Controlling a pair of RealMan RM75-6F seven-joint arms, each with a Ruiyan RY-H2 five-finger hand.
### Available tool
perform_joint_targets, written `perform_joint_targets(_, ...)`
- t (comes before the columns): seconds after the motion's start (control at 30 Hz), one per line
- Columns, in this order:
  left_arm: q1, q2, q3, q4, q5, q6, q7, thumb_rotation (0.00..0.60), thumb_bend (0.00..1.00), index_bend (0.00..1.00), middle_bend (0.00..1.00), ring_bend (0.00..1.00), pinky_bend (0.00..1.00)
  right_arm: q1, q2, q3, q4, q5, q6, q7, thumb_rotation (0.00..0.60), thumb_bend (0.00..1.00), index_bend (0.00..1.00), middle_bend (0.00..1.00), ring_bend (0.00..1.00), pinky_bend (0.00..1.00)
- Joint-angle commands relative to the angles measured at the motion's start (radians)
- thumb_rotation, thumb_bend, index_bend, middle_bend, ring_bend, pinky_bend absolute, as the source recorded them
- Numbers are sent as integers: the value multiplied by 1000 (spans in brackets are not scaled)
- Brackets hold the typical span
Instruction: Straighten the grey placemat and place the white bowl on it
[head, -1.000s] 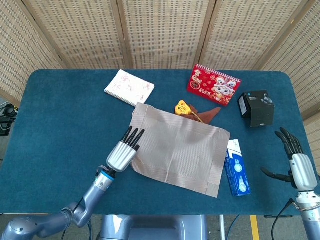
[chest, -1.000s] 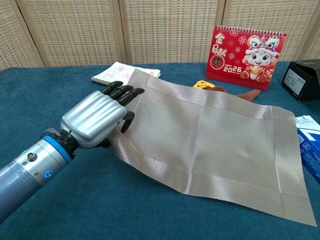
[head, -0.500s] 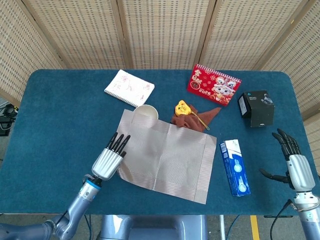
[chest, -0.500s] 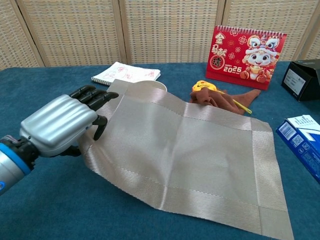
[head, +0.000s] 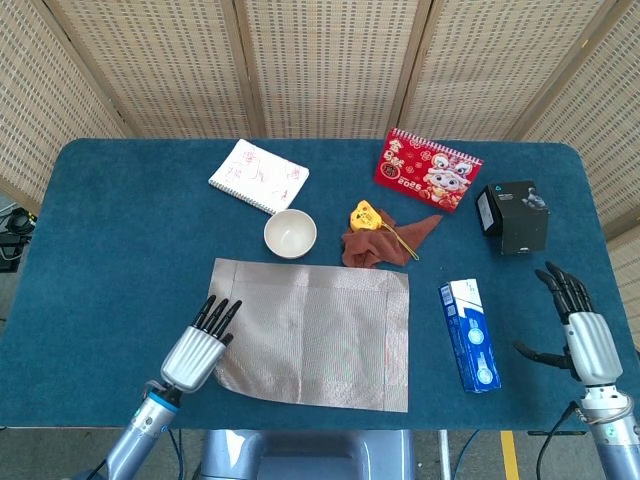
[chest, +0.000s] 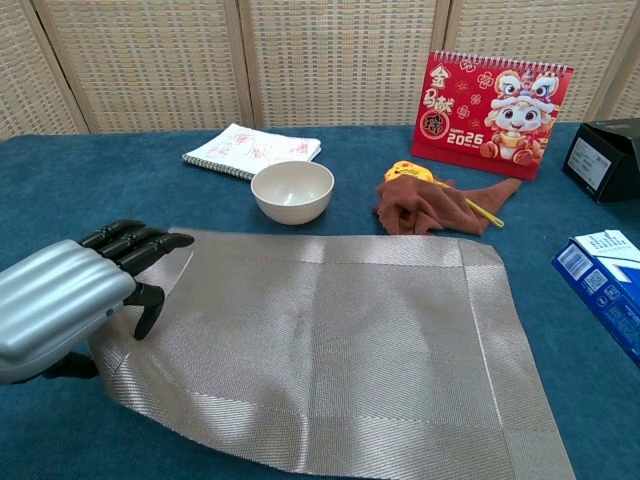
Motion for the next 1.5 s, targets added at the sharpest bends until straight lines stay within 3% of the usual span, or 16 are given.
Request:
perform_joint_targets(0.03, 10, 6, 12, -5, 12, 0, -19, 600, 465, 776, 0, 0, 0, 1, -2, -1, 0, 0, -1, -5, 600, 160, 114, 0, 0, 0)
perform_joint_targets(0.47, 34, 26, 35, -25, 54, -6, -52, 600, 464, 746, 0, 0, 0, 1, -2, 1, 2, 4, -3, -8, 600, 159, 114, 0, 0, 0)
perform_joint_targets(0.53, 36, 29, 35, -26, 61, -7, -46, 600, 459, 658, 0, 0, 0, 1, -2, 0, 1, 4, -4, -7, 600, 159, 114, 0, 0, 0)
perform_joint_targets(0.7, 43, 51, 38, -42, 73, -10, -66, 600, 286, 152, 0, 0, 0, 2, -2, -2, 0, 1, -4, -8, 600, 159, 114, 0, 0, 0)
perform_joint_targets(0.8, 50, 67, 42, -50, 87, -2, -83, 600, 244, 55, 0, 0, 0, 2, -3, -3, 0, -1, -4, -10, 600, 159, 113, 0, 0, 0)
perform_joint_targets(1.03, 63, 126, 60, -82, 127, 27, -133, 600, 148, 9, 0, 0, 0, 1, -4, -4, -3, -3, -2, -17, 600, 160, 113, 0, 0, 0)
perform_joint_targets(1.3, 68, 219, 79, -123, 199, 91, -243, 600, 145, 12, 0, 0, 0, 0, -4, -9, -13, -12, 1, -31, 600, 160, 114, 0, 0, 0)
perform_joint_targets(1.5, 56, 255, 16, -148, 174, 94, -228, 600, 147, 40, 0, 0, 0, -2, -4, -14, -24, -23, 9, -55, 600, 159, 113, 0, 0, 0)
